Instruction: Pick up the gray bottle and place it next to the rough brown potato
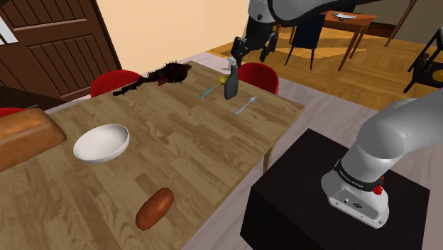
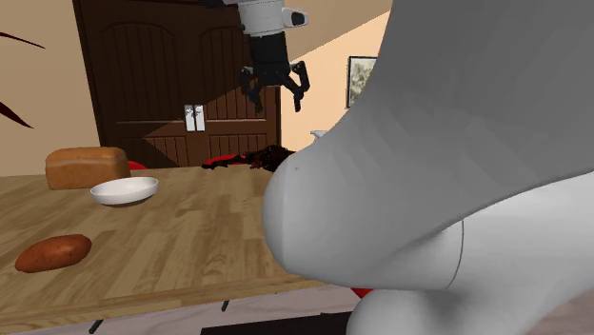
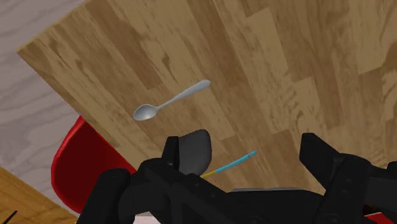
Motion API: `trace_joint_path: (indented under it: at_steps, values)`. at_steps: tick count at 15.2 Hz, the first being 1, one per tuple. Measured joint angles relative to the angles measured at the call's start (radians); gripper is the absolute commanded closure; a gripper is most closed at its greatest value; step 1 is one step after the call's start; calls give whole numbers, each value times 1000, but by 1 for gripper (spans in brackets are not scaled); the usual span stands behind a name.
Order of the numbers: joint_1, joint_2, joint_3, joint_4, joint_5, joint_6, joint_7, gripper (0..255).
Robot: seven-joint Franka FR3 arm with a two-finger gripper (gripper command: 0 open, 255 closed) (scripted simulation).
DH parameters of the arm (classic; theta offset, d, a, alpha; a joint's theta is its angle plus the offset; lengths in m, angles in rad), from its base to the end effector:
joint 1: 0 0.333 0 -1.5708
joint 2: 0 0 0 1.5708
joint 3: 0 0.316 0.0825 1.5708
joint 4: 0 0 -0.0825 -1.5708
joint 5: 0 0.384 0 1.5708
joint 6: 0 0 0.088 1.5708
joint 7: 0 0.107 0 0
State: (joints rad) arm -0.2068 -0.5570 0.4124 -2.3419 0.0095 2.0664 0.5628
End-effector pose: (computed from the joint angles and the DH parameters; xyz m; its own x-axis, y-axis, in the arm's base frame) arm 0.4071 0.1079 0.5446 0.8822 -0.3562 0.3079 -0.3877 -0.9207 0.0456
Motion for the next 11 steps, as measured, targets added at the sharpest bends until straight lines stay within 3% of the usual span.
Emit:
trace_joint_path:
  at_steps: [6,11]
  values:
    - [-170,230,197,90,-174,102,394,0]
    - [-288,475,318,227,-424,84,758,0]
